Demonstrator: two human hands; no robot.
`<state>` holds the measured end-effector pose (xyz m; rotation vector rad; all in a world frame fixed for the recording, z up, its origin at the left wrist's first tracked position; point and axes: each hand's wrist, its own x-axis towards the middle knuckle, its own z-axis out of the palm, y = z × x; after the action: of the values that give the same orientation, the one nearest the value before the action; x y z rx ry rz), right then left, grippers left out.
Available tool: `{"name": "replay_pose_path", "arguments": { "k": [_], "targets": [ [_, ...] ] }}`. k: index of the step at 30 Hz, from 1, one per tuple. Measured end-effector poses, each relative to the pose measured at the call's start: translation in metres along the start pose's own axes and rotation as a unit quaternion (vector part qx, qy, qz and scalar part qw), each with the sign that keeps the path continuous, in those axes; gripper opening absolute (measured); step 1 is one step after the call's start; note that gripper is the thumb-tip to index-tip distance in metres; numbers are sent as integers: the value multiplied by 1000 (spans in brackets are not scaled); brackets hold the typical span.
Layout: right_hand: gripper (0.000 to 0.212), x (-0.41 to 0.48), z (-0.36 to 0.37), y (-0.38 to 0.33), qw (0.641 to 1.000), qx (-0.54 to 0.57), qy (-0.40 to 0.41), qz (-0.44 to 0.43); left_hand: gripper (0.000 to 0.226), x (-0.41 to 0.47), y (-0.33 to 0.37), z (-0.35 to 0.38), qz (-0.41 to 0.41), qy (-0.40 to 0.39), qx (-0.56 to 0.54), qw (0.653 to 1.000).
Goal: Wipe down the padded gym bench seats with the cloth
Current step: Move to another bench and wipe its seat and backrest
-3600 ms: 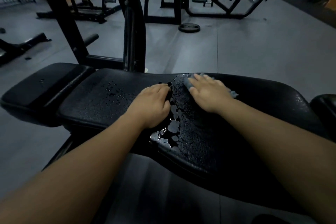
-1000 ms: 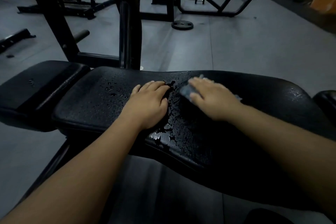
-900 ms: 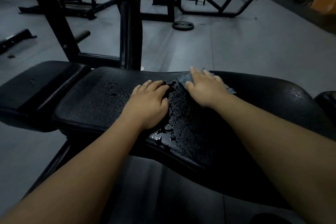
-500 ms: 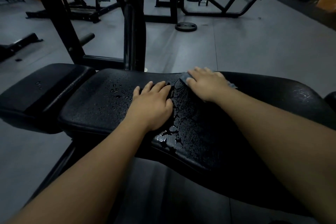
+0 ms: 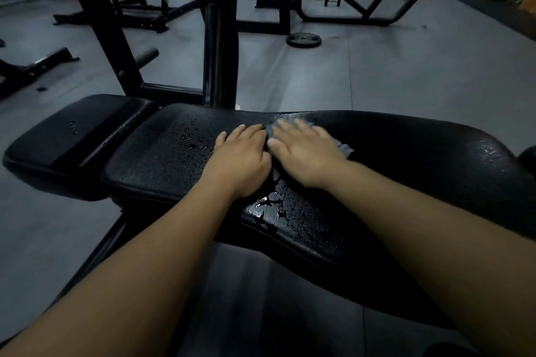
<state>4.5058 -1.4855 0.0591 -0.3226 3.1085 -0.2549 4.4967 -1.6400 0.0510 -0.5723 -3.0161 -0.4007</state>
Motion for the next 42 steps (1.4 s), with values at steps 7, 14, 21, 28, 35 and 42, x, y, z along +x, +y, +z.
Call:
{"name": "replay_pose_path", "arguments": {
  "k": [7,14,21,28,35,42],
  "targets": [
    [55,-29,-11,47,999,-23,-26,29,54,-3,4,-2,5,-3,18,1000],
    [67,-95,-4,4,996,6,-40,-77,54,-7,-4,-6,34,-30,25,999],
    [53,-61,2,-5,999,-26,-1,40,53,-21,-10,-18,74,-40,14,996],
    [66,-108,-13,11,998,2,-47,-49,49,-32,-23,-19,102,-23,-15,994],
    [71,-104,4,-45,999,-31,-18,-24,49,-32,-27,-15,113,-18,-38,993],
    [59,-77,-5,-10,995,-13,-31,98,49,-26,-36,-19,130,-34,-25,991]
  ]
}}
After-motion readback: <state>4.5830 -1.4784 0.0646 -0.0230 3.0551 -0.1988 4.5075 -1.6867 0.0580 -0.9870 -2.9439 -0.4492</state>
